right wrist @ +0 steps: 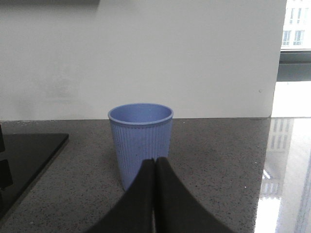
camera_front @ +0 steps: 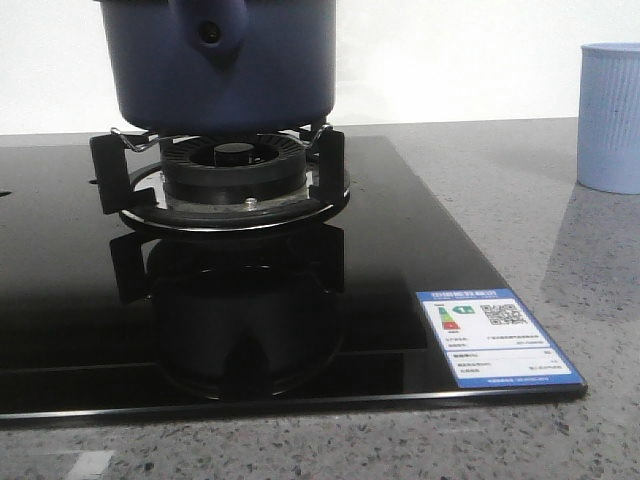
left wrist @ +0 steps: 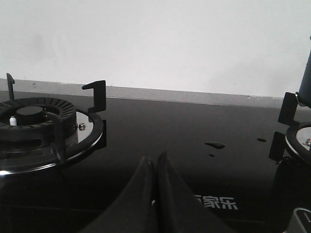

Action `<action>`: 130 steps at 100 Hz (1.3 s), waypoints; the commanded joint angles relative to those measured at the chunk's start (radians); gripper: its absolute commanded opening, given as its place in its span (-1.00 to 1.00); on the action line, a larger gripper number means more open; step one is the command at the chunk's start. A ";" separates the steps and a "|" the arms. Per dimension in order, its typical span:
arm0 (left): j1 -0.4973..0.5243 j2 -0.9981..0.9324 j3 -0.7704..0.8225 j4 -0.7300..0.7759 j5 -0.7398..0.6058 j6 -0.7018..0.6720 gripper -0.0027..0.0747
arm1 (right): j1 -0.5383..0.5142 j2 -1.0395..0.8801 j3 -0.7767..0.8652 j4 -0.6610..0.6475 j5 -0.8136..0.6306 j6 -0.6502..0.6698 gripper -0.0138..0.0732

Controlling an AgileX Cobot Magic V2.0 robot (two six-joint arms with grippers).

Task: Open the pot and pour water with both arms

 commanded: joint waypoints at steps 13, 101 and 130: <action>-0.006 -0.028 0.008 -0.009 -0.073 -0.009 -0.98 | 0.002 0.004 -0.025 0.008 -0.049 0.001 -0.85; -0.006 -0.026 0.008 -0.009 -0.071 -0.009 -0.98 | 0.199 -0.295 0.127 0.777 0.388 -0.836 -0.85; -0.006 -0.026 0.008 -0.009 -0.071 -0.009 -0.98 | 0.199 -0.295 0.127 0.777 0.377 -0.836 -0.85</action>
